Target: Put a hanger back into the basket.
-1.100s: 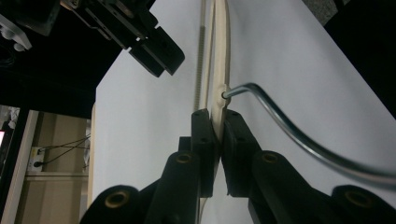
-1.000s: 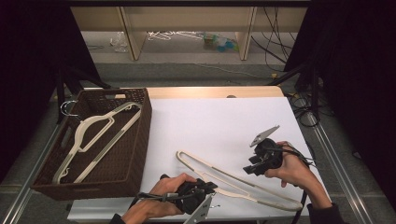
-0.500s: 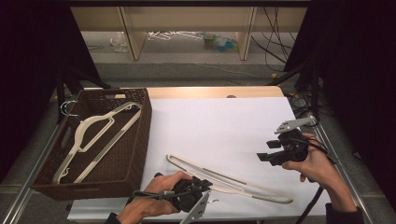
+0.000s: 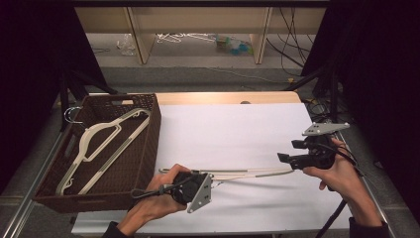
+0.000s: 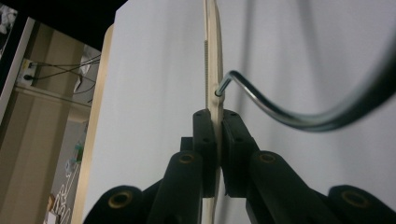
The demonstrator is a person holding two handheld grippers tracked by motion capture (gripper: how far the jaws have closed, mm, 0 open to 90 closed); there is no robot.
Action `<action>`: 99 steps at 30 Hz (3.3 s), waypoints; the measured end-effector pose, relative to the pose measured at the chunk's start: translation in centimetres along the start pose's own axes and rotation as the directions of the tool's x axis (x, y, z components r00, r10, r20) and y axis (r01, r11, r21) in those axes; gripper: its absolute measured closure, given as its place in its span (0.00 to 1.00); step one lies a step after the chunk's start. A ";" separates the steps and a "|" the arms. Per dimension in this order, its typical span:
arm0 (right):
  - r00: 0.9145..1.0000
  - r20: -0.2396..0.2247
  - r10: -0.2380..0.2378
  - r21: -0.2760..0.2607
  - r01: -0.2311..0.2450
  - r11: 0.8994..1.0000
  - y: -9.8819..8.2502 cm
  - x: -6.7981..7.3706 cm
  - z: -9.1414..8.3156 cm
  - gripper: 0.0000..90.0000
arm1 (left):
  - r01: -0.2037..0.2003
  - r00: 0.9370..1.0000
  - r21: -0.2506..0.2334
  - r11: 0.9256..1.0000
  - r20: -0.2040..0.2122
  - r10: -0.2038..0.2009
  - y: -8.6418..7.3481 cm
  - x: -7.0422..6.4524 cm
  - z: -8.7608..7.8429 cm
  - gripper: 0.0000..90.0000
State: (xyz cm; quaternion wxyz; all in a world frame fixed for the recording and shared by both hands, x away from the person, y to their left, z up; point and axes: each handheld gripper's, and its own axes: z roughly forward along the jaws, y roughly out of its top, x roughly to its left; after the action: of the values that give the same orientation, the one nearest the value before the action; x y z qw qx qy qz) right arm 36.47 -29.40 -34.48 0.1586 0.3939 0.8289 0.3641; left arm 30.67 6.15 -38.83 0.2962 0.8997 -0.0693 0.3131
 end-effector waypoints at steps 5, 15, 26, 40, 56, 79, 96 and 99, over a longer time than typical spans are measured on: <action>1.000 0.028 0.005 -0.075 -0.003 0.997 0.0 -0.2 -0.5 0.34 | 0.102 0.995 -0.006 0.995 -0.012 -0.102 -0.5 1.6 -0.6 0.95; 0.997 0.059 0.041 -0.183 -0.030 0.983 -0.9 0.5 -2.1 0.31 | 0.338 0.939 -0.034 0.940 -0.046 -0.340 -1.3 4.6 -1.2 0.95; 1.000 0.010 -0.005 -0.131 0.006 0.991 -3.5 2.8 0.1 0.31 | 0.550 0.832 -0.135 0.824 0.006 -0.555 -2.8 7.8 -4.0 0.95; 0.998 -0.021 -0.052 -0.126 0.049 0.991 -5.2 4.7 2.1 0.31 | 0.737 0.666 -0.261 0.623 0.126 -0.735 -5.1 11.4 -10.5 0.95; 0.998 -0.029 -0.063 -0.111 0.059 0.992 -5.7 4.9 2.3 0.31 | 0.749 0.631 -0.316 0.582 0.075 -0.772 -6.7 14.3 -19.1 0.95; 0.998 -0.034 -0.057 -0.101 0.054 0.993 -6.2 4.9 2.4 0.31 | 0.788 0.568 -0.180 0.588 -0.154 -0.808 -18.8 13.0 -20.0 0.95; 0.998 -0.039 -0.046 -0.097 0.042 0.994 -6.4 4.8 2.4 0.31 | 0.837 0.524 -0.052 0.544 -0.207 -0.826 -24.5 11.3 -18.5 0.95; 0.998 -0.036 -0.052 -0.100 0.048 0.994 -6.4 4.7 2.4 0.31 | 0.835 0.530 -0.049 0.548 -0.194 -0.825 -25.1 11.3 -18.2 0.95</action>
State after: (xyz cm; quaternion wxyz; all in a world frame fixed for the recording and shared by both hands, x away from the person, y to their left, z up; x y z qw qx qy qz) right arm 31.33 -27.34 -40.73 0.1710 0.3576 0.8222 0.4084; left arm 37.95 37.78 -32.89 0.3920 0.7965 0.4031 0.2225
